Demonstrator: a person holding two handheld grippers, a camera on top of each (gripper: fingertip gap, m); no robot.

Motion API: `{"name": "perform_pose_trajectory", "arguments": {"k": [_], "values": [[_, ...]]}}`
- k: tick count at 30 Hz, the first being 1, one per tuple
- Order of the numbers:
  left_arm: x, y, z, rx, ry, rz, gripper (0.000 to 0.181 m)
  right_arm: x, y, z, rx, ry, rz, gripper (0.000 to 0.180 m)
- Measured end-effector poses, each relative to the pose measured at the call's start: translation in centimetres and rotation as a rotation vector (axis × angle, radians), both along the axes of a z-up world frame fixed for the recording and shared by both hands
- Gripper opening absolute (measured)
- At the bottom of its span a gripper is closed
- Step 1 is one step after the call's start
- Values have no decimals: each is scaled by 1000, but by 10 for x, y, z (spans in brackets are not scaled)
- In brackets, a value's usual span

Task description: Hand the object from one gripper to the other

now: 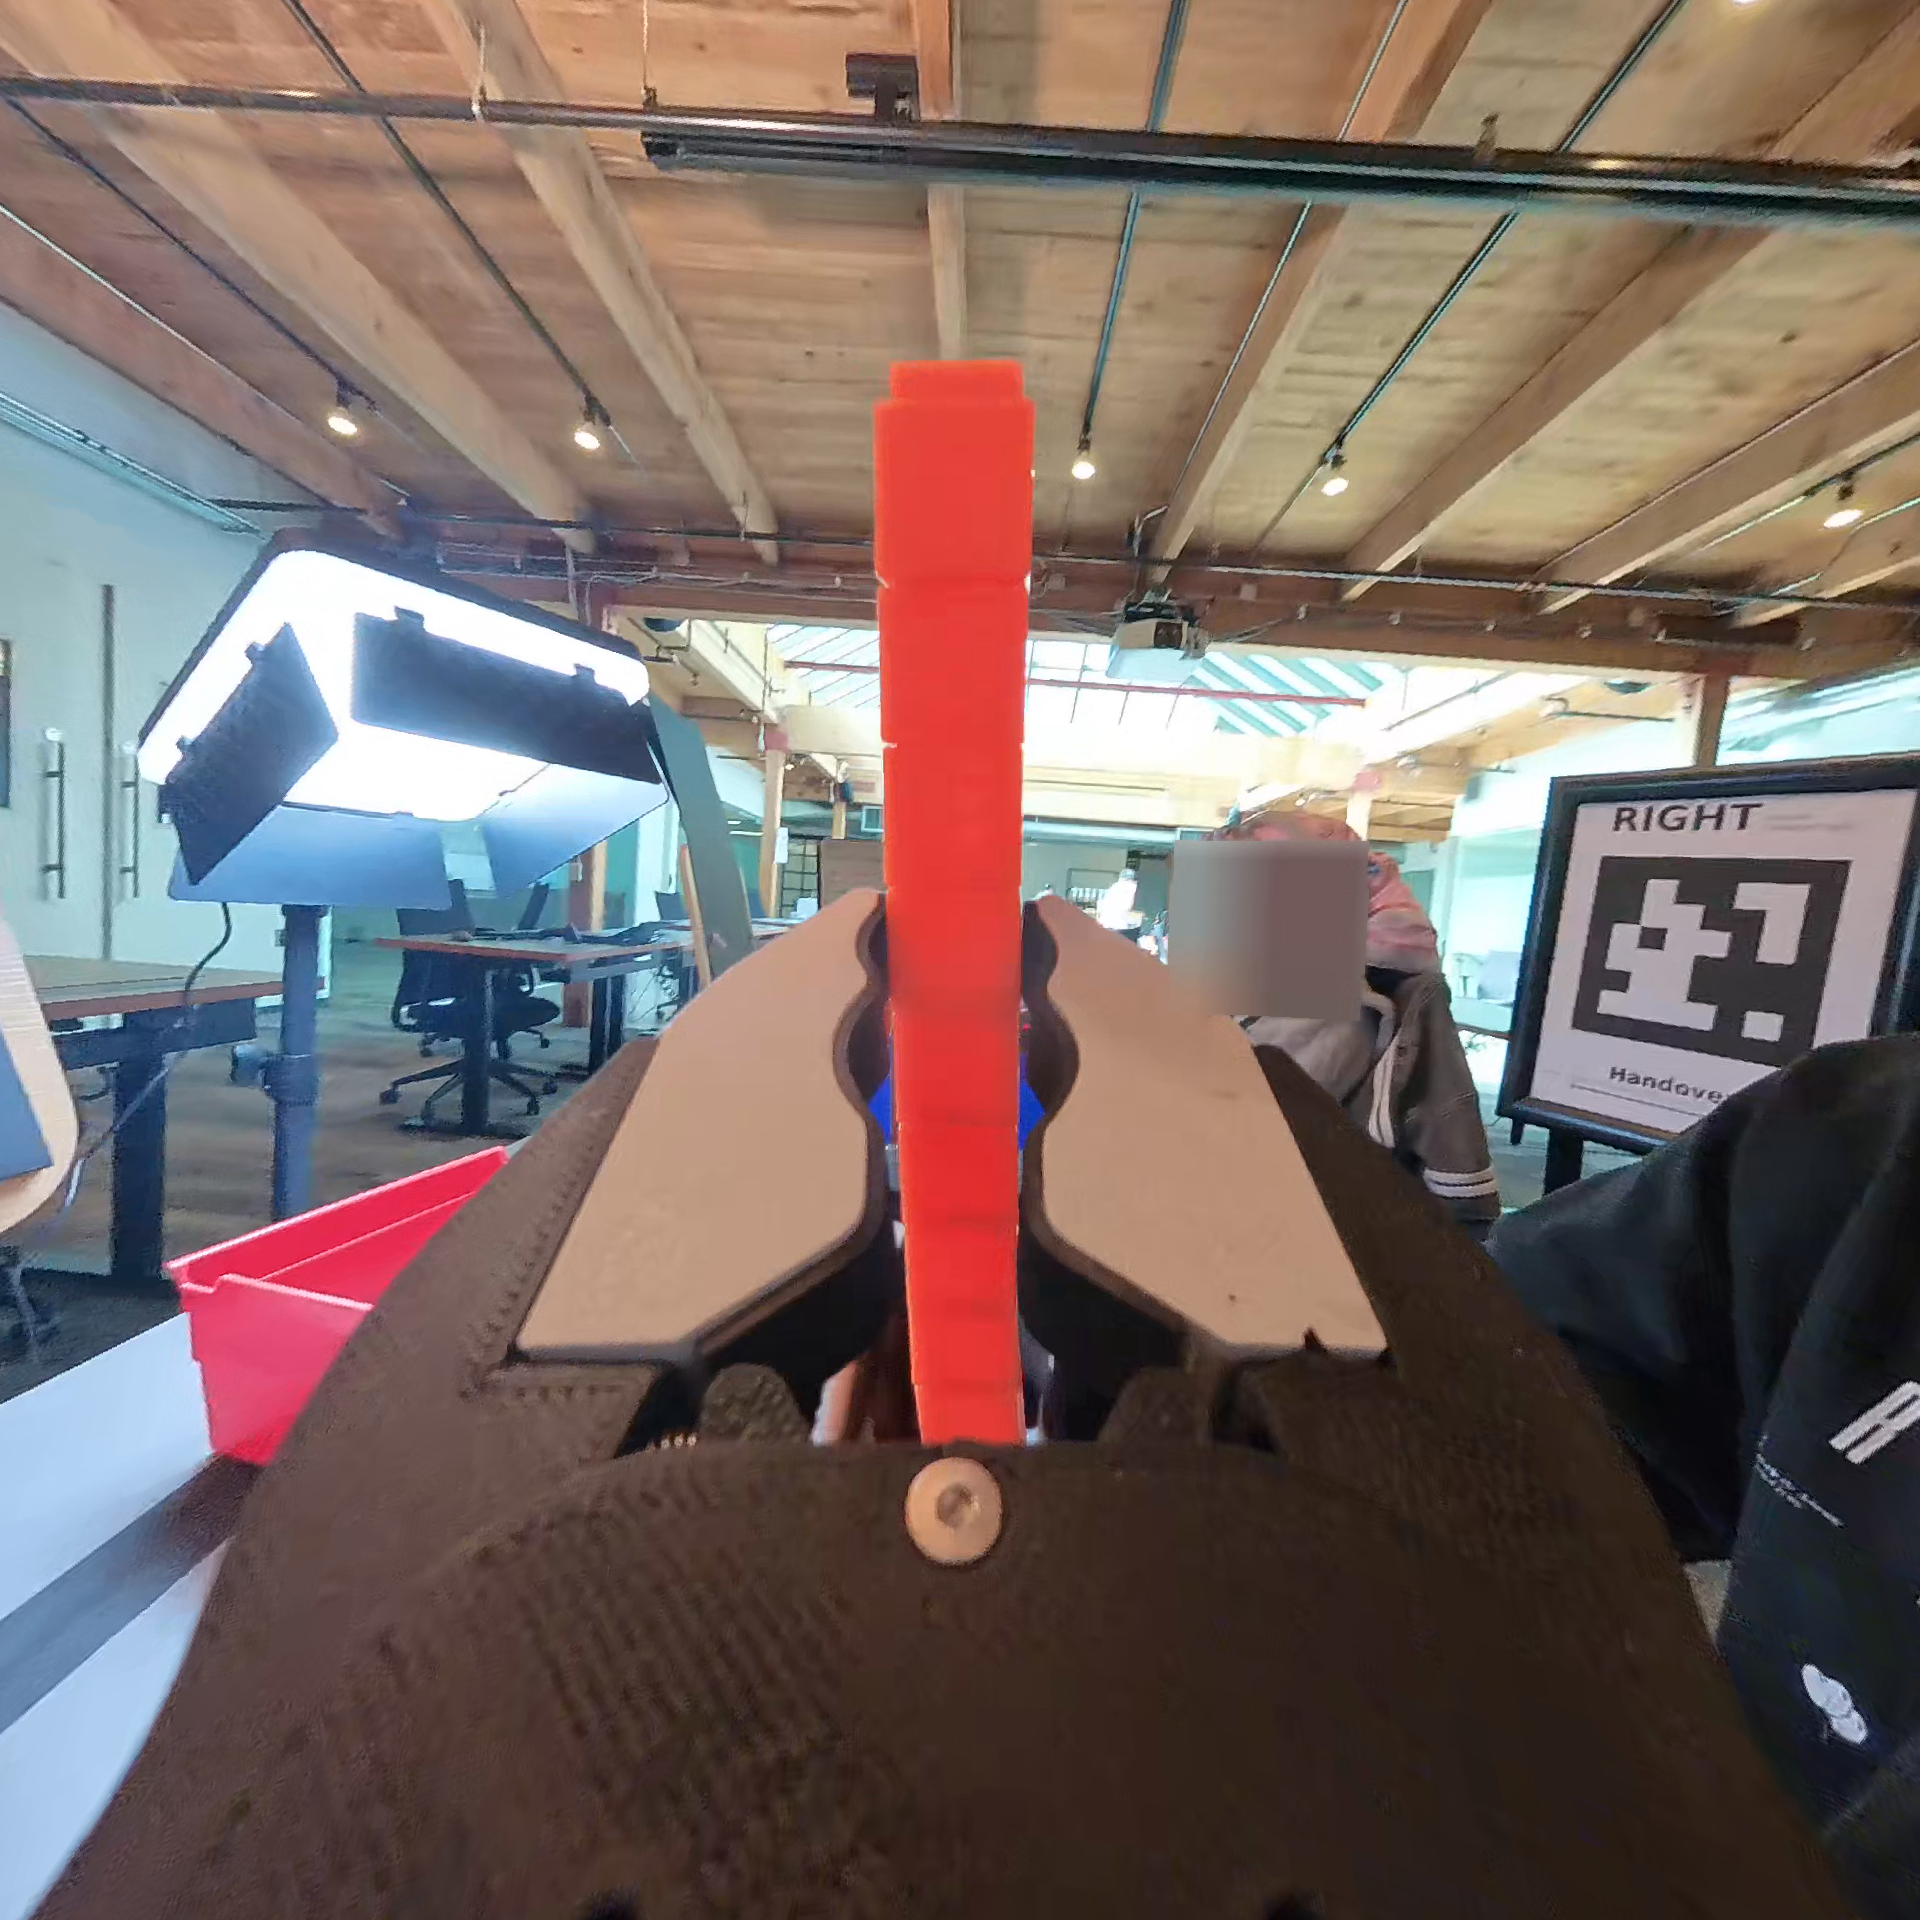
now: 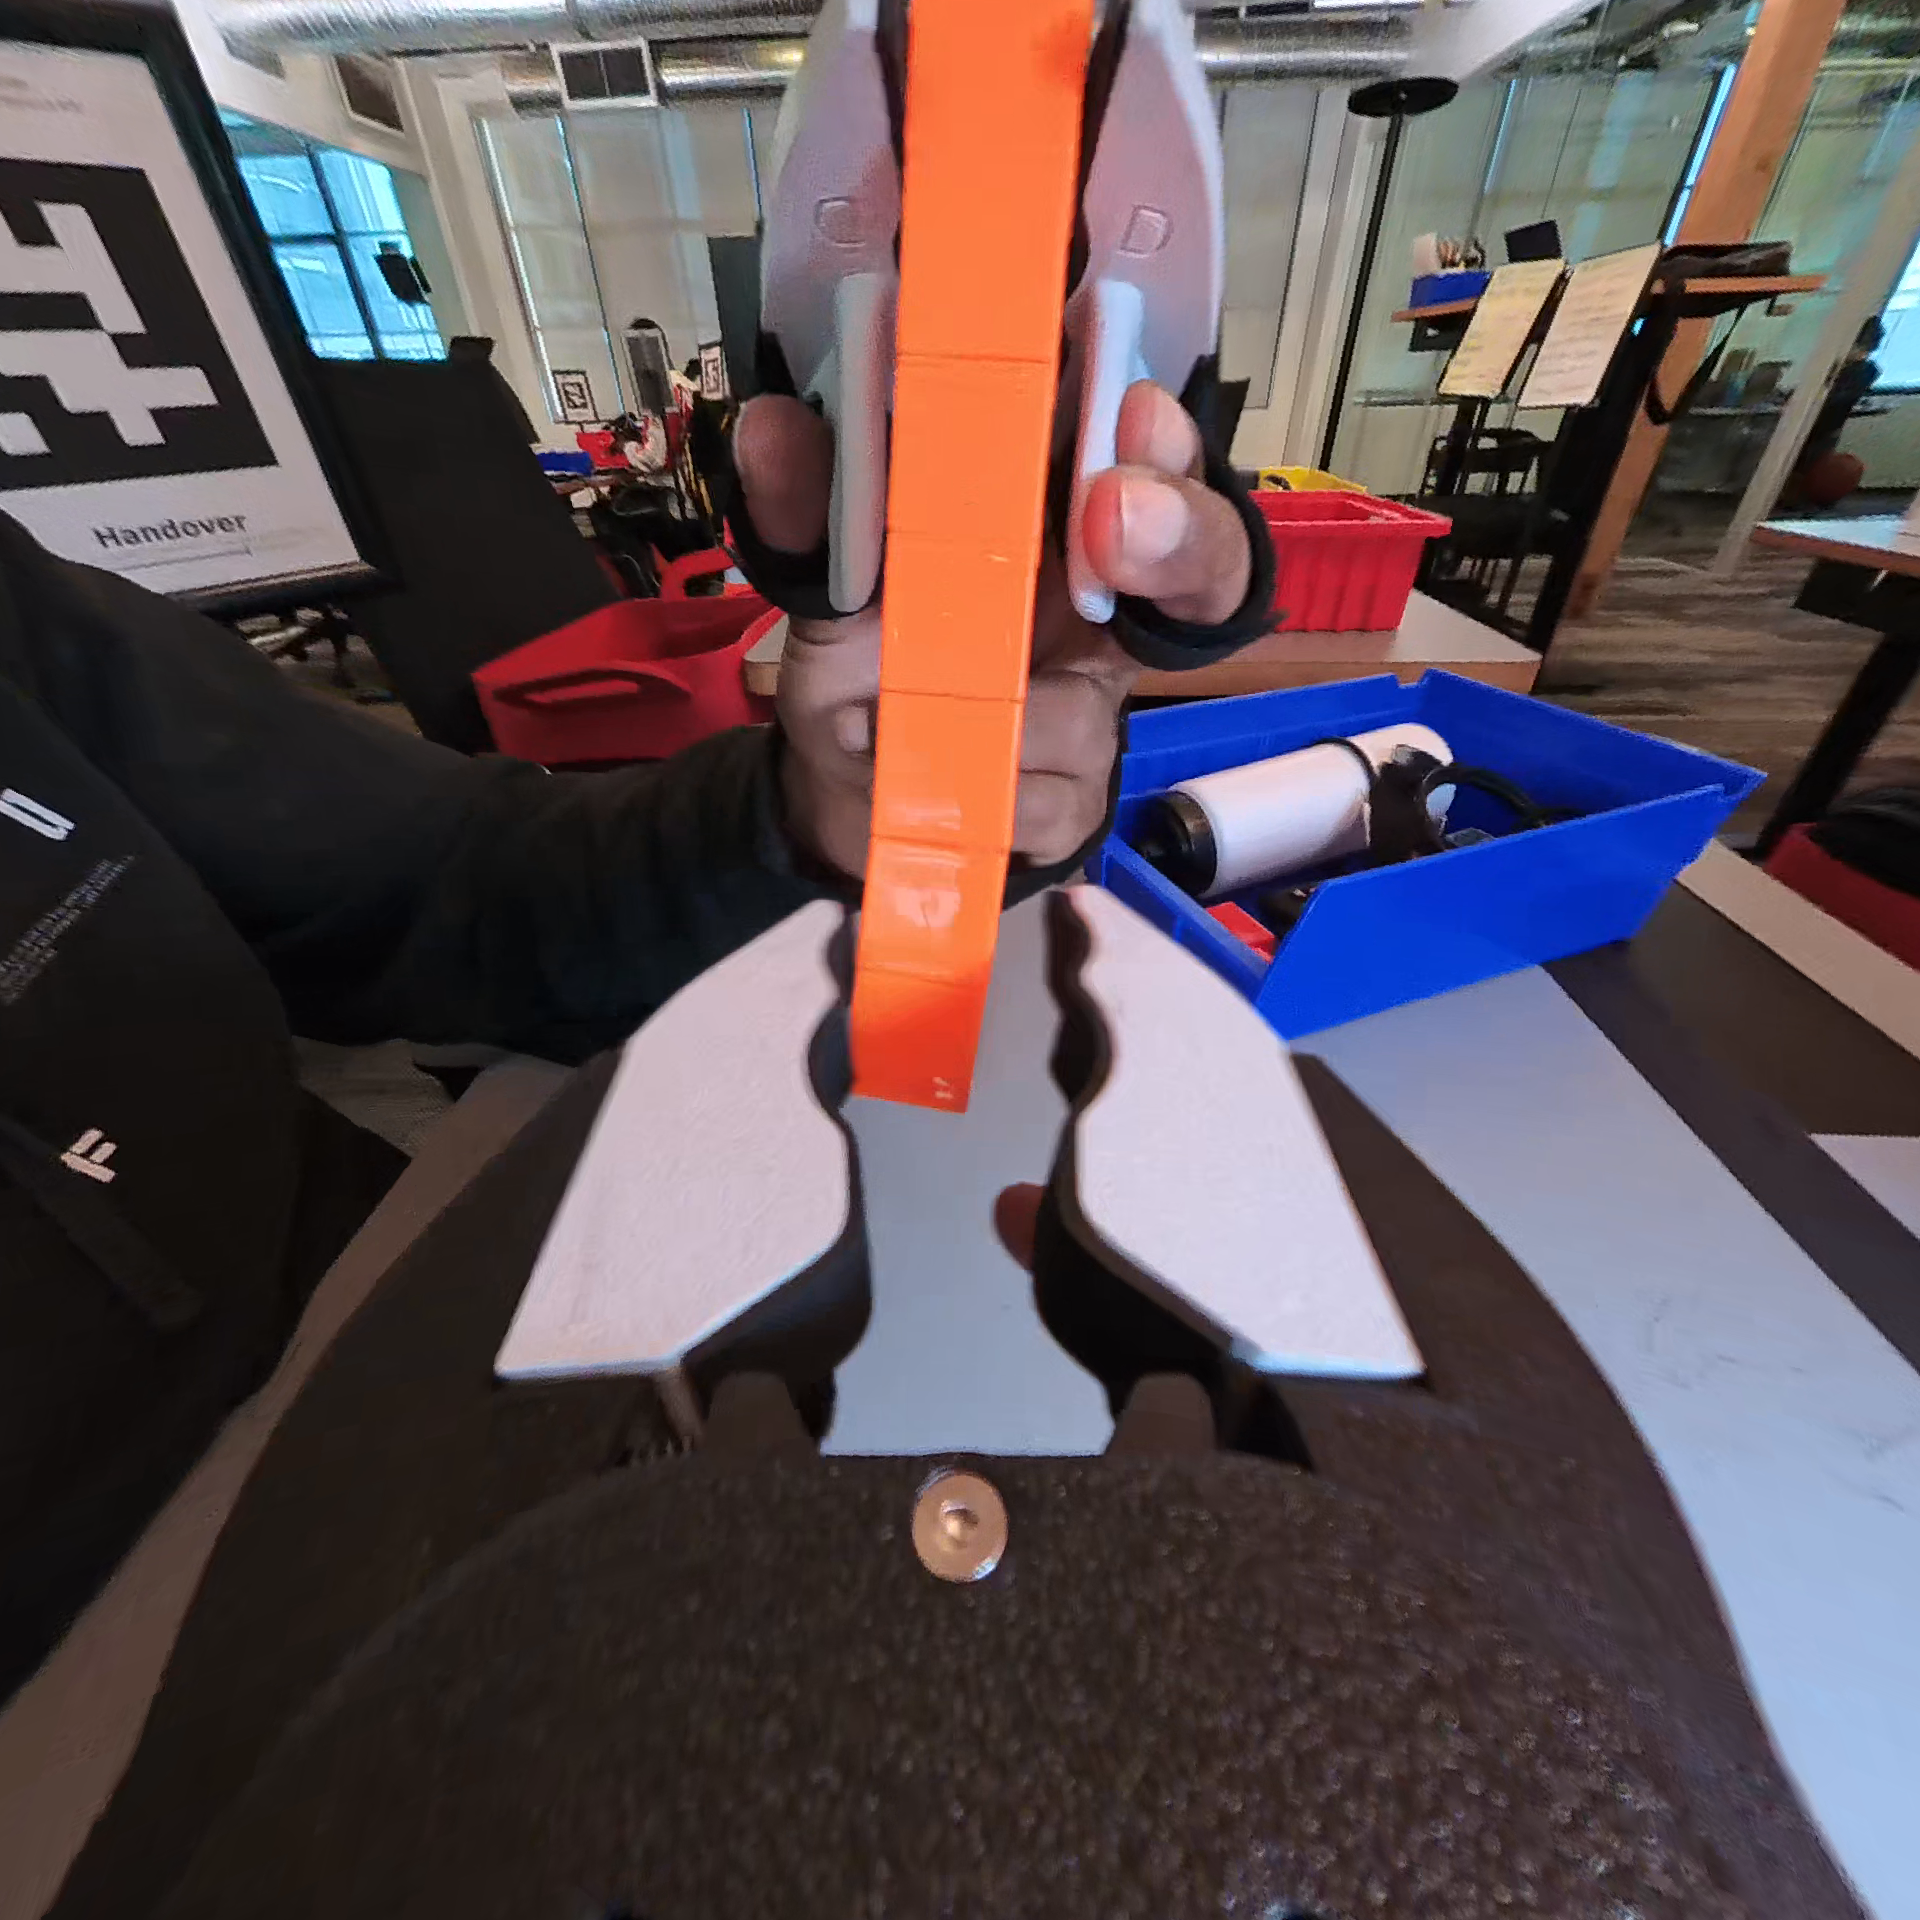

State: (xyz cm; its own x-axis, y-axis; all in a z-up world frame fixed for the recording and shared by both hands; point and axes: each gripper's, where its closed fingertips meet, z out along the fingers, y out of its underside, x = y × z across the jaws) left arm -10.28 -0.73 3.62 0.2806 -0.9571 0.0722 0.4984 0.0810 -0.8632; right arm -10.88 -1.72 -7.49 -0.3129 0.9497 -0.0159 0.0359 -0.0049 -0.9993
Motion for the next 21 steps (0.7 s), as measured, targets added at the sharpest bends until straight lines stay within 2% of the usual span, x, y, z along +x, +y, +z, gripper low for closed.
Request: {"name": "perform_pose_trajectory", "arguments": {"k": [1,4,6,11,13,15,18,20,21], "values": [[0,0,0,-5,-4,-10,23,0,-1,1,22,17,-5,24],[-5,6,-1,-61,8,-19,23,-2,6,2,72,15,-78,23],[-10,14,-1,-101,24,36,25,-5,16,6,96,45,-167,23],[-31,43,-9,-166,176,391,35,-5,57,19,207,228,-581,23],[-32,45,-10,-176,194,444,35,-3,66,17,318,240,-732,23],[-33,48,-13,-190,195,466,25,-3,65,14,452,253,-824,23],[-31,45,-14,-176,207,431,24,-7,63,9,487,229,-837,23],[-28,40,-13,-144,241,384,23,-11,57,7,467,204,-735,26],[-25,35,-13,-116,269,337,23,-13,46,8,450,202,-617,35]]}}
